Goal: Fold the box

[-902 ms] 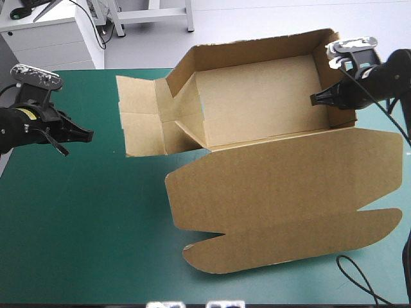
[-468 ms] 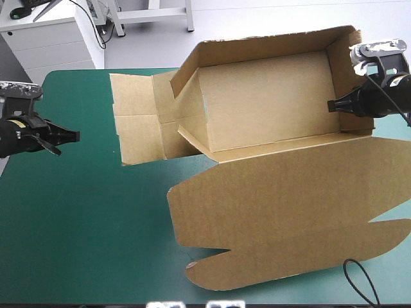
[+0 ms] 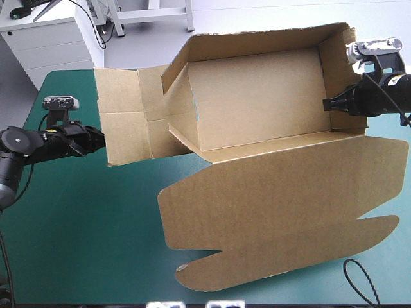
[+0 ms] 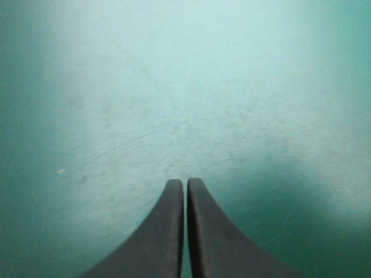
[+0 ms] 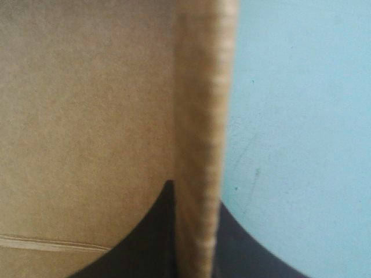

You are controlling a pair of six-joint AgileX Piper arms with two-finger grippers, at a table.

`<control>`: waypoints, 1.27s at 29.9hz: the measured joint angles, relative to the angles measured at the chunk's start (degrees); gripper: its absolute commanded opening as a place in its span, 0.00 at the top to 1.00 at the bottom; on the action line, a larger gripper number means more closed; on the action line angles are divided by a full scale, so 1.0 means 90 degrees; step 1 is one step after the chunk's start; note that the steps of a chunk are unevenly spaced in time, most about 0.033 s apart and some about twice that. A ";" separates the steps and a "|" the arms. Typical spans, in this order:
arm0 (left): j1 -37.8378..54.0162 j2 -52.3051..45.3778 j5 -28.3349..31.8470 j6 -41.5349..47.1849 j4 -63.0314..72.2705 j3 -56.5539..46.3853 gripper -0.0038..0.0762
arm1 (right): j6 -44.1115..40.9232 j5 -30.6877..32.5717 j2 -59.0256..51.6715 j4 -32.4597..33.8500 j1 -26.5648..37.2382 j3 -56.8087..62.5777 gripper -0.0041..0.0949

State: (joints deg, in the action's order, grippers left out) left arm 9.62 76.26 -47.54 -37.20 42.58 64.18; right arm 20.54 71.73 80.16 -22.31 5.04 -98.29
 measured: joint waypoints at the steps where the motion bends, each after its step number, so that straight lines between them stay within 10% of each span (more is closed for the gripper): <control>1: 0.0000 0.0072 -0.0068 -0.0296 0.0425 0.0000 0.94 | 0.0002 0.0000 0.0000 -0.0024 0.0000 0.0000 0.98; 9: 0.0000 0.0270 -0.0702 -0.1814 0.2666 0.0000 0.94 | 0.0007 0.0000 0.0000 -0.0072 0.0000 0.0000 0.98; 38: -0.0399 0.0141 -0.2352 -0.2624 0.4755 0.0260 0.94 | -0.0190 0.0000 0.0000 0.0416 -0.0371 0.0000 0.98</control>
State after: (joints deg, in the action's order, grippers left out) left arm 6.03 77.53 -68.71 -60.82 85.37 66.52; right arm 18.83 71.73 80.16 -18.57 1.70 -98.29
